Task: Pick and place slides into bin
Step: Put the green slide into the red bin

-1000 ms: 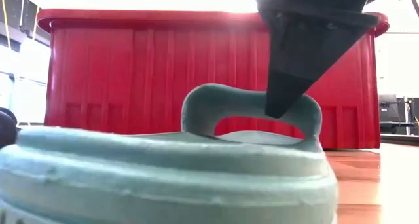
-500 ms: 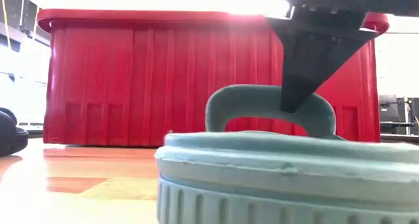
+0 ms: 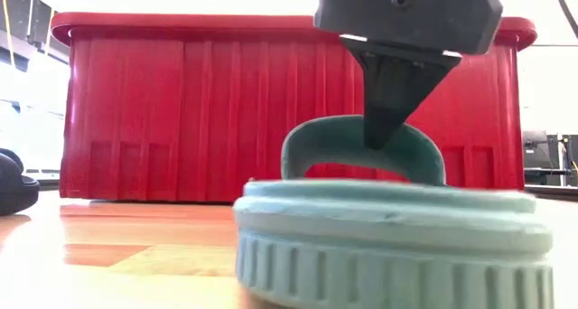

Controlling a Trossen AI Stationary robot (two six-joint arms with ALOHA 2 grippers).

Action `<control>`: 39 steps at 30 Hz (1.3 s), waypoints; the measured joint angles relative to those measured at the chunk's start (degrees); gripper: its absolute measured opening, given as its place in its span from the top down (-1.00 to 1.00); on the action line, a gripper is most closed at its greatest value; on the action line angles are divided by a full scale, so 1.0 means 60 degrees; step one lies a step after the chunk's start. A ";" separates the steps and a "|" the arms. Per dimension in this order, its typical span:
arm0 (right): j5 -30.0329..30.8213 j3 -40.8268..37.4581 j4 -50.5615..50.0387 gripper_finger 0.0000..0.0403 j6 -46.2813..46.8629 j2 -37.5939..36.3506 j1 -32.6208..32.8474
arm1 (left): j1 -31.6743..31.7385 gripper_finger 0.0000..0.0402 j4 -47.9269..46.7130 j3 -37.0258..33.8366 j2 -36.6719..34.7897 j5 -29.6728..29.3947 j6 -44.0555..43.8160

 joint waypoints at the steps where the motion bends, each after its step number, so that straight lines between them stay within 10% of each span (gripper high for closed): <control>1: 0.0003 0.0000 0.0000 0.96 -0.0063 0.0000 -0.0004 | 0.0000 0.14 0.0000 0.0000 0.0000 -0.0001 0.0002; 26: 0.0089 0.0769 0.1510 1.00 -0.2796 -0.1153 -0.0007 | 0.0000 0.14 0.0004 0.0000 0.0000 0.0000 0.0025; 39: -0.2339 0.0769 0.5512 1.00 -0.5146 -0.2485 -0.0568 | -0.0004 0.14 0.0000 0.0000 0.0000 -0.0183 0.0618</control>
